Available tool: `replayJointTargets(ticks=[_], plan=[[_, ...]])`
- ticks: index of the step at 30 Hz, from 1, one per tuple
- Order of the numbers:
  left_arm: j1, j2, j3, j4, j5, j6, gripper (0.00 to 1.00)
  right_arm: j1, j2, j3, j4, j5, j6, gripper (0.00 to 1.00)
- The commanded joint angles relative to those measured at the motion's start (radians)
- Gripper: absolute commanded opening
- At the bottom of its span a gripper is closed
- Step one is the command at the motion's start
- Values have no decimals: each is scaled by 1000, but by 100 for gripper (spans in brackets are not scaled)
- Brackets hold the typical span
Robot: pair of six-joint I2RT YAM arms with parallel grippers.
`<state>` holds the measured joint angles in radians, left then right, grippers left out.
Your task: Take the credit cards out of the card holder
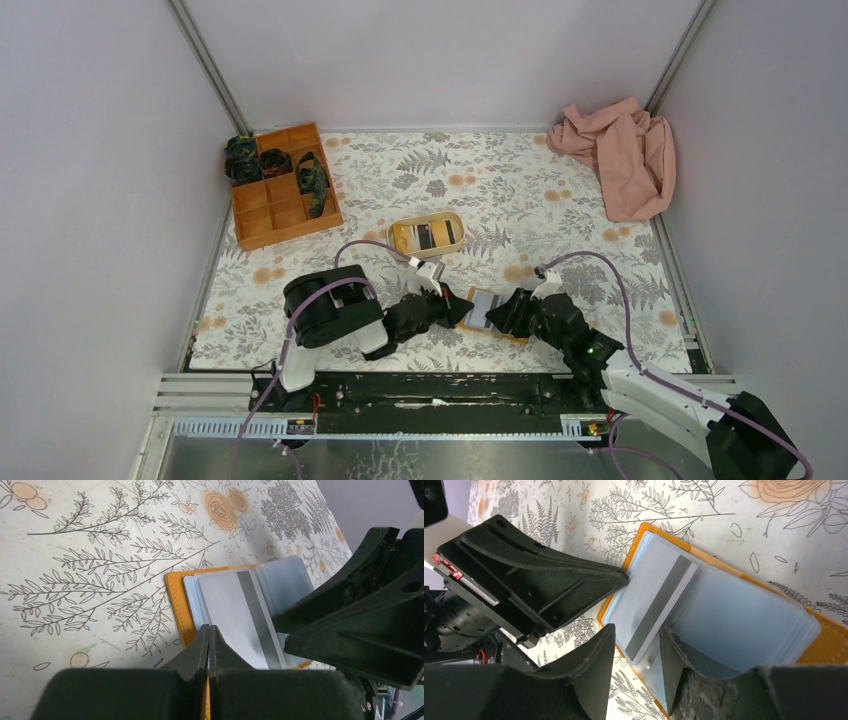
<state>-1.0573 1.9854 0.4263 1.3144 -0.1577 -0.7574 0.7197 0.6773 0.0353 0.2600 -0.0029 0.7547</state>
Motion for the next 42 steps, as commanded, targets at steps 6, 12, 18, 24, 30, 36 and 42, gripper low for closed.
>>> replayJointTargets(ticks=[6,12,18,24,30,36,42], plan=[[-4,31,2,-28,17,17,0,0,76,-4,223,-100,18,45],[-4,33,3,-33,19,18,0,-7,75,0,244,-63,30,45],[-4,32,3,-29,23,19,0,-31,-17,4,209,-44,34,44],[-5,27,-17,5,40,12,0,-59,67,11,254,-70,40,44],[-8,20,-41,41,47,10,0,-73,203,5,376,-113,63,44],[-8,31,-23,26,55,13,0,-87,243,34,435,-158,69,44],[-8,32,-19,18,50,13,0,-91,221,47,459,-214,91,44]])
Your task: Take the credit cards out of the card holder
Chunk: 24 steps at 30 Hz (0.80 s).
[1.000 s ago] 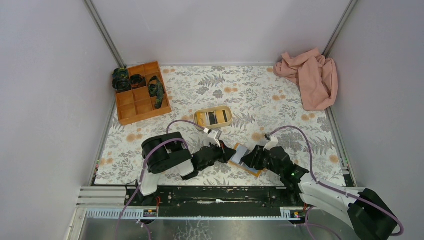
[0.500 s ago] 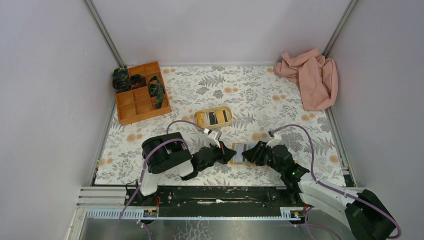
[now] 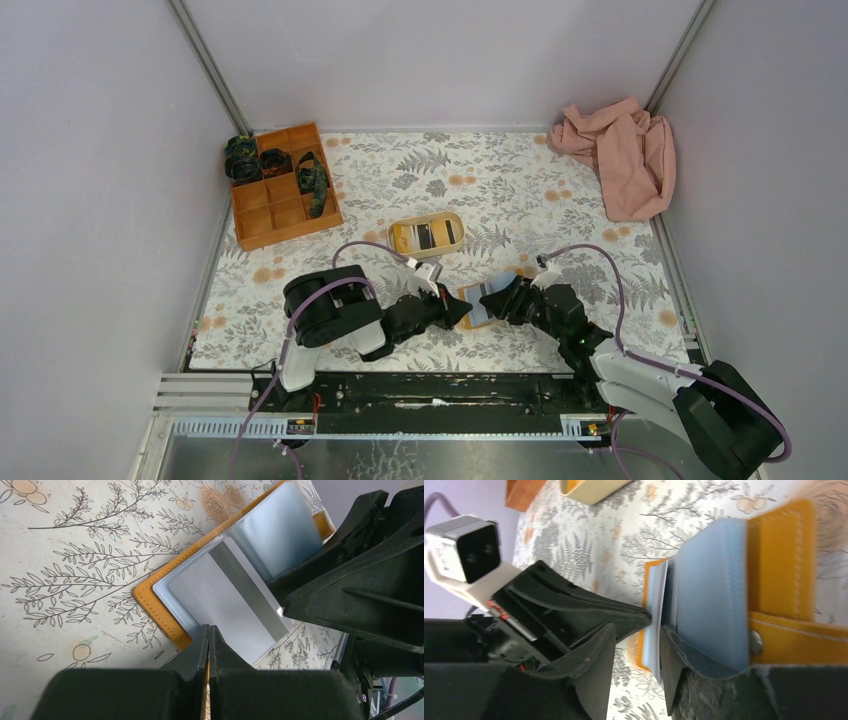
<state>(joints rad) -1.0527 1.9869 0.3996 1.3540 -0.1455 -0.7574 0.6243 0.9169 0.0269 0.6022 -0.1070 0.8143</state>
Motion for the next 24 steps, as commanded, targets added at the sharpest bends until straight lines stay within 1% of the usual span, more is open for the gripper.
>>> replayJointTargets(ticks=[1,5,12,20,24], plan=[[-13,32,8,-21,38,13,0,5,-18,54,116,-116,32,44],[-13,33,9,-21,36,13,0,5,6,50,113,-127,12,45],[-12,34,11,-22,32,13,0,5,109,61,123,-181,-28,49],[-13,41,25,-39,40,17,0,5,229,80,220,-239,-25,52],[-13,41,31,-57,38,15,0,4,233,73,255,-252,-13,52]])
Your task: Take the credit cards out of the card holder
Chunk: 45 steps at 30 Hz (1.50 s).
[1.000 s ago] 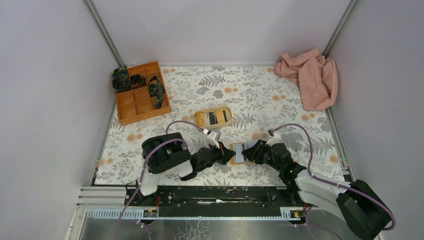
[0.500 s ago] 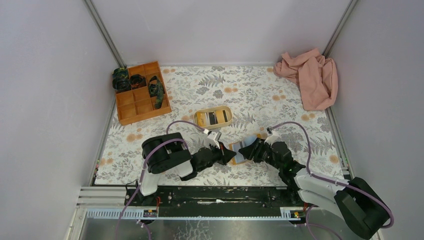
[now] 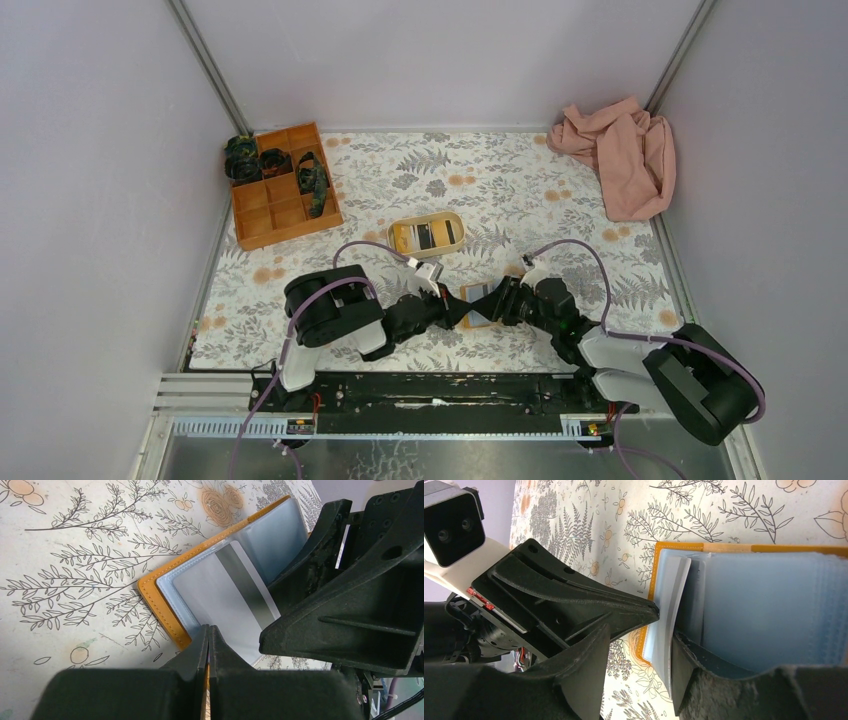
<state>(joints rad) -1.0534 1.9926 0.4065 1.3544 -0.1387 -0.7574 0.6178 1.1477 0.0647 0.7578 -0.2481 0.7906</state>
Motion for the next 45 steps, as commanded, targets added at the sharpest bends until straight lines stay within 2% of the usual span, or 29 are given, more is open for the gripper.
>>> replayJointTargets(ticks=[1,10,20,34,45], plan=[[-12,36,25,-60,29,15,0,11,-23,36,80,-103,5,52],[-12,32,24,-70,20,9,0,-18,-262,72,-209,-44,-88,51],[-10,31,23,-72,18,7,0,-67,-284,56,-238,-71,-97,51],[-8,32,27,-80,19,6,0,-113,-391,71,-399,-39,-165,50],[-10,34,29,-81,22,6,0,-153,-451,74,-468,-22,-157,45]])
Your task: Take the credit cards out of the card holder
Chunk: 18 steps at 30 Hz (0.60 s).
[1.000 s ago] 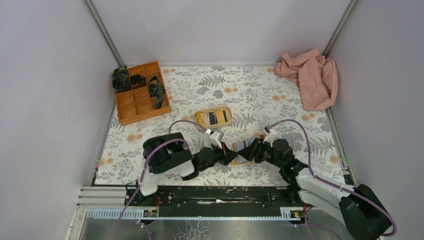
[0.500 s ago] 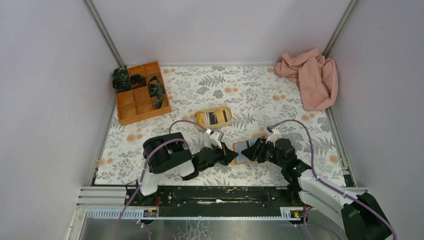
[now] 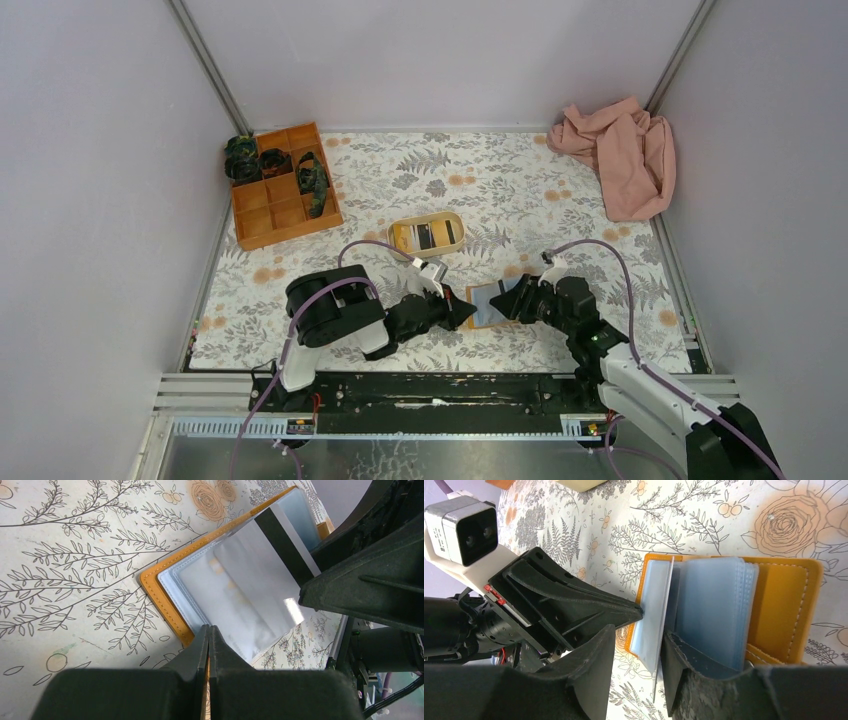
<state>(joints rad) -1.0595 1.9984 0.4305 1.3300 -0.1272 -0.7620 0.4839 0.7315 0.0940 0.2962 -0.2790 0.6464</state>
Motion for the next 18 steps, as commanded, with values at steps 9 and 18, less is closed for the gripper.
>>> replayJointTargets(ticks=[9,18], plan=[[-3,28,2,-54,10,12,0,-32,-35,31,-16,20,-5,7],[-2,32,8,-58,12,13,0,-34,-31,52,-92,80,-47,44]])
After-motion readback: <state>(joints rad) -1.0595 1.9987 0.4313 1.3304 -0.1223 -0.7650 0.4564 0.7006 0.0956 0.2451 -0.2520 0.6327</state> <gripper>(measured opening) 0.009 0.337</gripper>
